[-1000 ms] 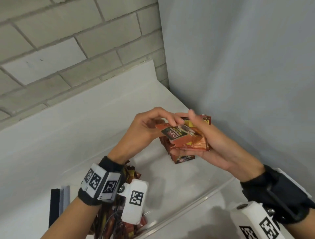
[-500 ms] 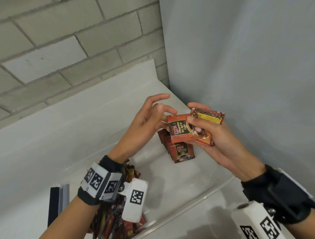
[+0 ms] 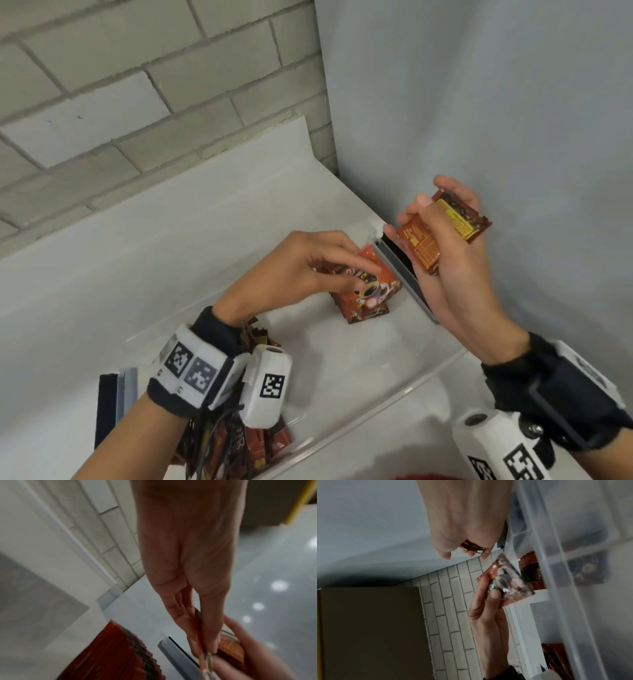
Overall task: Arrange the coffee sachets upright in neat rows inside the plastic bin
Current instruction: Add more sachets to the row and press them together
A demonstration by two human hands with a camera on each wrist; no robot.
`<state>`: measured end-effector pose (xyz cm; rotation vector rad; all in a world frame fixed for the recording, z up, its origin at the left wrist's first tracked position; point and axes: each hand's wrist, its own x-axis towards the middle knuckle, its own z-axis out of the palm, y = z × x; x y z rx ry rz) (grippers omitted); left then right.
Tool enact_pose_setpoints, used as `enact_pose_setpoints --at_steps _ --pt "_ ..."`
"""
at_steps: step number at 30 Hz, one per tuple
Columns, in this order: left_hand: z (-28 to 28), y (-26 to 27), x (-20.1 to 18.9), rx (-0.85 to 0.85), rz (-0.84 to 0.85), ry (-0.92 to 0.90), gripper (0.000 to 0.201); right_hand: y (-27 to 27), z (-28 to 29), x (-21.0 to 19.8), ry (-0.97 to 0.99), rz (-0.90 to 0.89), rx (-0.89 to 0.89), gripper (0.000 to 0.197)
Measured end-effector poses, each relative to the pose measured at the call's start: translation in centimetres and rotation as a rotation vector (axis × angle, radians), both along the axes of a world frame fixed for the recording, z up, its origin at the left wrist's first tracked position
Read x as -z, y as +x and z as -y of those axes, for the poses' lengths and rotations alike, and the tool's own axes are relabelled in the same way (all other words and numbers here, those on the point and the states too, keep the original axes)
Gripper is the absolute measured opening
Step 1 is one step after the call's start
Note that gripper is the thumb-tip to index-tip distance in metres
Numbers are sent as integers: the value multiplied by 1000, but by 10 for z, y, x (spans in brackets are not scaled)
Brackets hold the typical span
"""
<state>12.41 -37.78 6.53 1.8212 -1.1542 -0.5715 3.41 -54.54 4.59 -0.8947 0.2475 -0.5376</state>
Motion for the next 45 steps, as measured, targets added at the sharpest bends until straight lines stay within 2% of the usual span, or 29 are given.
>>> enact_pose_setpoints --at_steps 6,11,14,18,23,25,28,31,39,42,45 --pt "10 5 17 180 294 164 23 0 -1 -2 -37 -27 -49 40" --pt "6 7 15 271 328 362 25 -1 -1 -1 -40 -33 -82 42" --pt "14 4 17 301 393 343 27 -1 -2 -2 -35 -29 -100 39" --pt "27 -2 27 273 572 322 28 -1 -2 -2 -5 -24 -99 37" --pt "31 -9 36 240 737 342 11 0 -2 -3 -7 -25 -106 36" --pt "29 -11 39 193 761 350 18 0 -2 -3 -5 -23 -116 34" --pt "27 -12 44 221 861 308 10 -1 -3 -3 5 -15 -129 32" --pt "27 -11 48 229 931 289 14 -1 -2 -3 9 -12 -139 32" --pt "25 -8 48 214 958 367 19 -1 -2 -3 108 14 -201 34" --pt "25 -8 49 234 926 405 22 -1 -4 -4 141 30 -253 36" --pt "24 -7 48 247 858 370 24 -3 -4 -5 160 44 -281 33"
